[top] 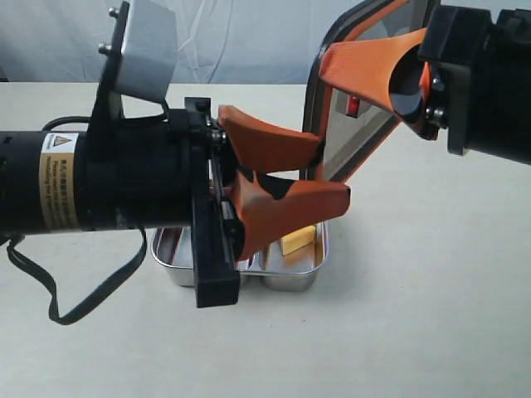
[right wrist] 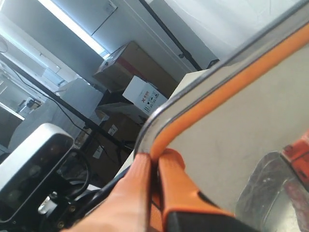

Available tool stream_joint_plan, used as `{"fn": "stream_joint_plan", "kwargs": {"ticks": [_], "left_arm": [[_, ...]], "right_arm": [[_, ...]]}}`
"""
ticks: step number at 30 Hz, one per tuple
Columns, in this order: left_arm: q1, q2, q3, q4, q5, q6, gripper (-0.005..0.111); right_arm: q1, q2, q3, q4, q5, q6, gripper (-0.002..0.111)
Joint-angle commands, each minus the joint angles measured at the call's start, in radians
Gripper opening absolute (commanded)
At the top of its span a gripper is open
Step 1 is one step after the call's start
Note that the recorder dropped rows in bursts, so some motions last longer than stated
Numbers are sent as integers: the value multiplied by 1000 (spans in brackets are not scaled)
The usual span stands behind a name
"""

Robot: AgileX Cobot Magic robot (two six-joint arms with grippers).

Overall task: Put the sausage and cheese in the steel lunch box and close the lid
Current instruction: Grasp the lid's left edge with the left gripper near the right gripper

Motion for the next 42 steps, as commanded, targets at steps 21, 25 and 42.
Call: {"fn": "stream_joint_plan", "kwargs": {"ticks": [21, 25, 42], "left_arm": [[-4, -33, 0, 123, -185, -177, 47], [-4, -94, 0, 260, -34, -252, 46], [-4, -45, -2, 36, 207, -217, 46]], "right_arm": [[0, -8, -8, 12, -26, -11, -1], [0, -8, -8, 12, -26, -11, -1], [0, -8, -19, 12, 10, -17, -1]]}}
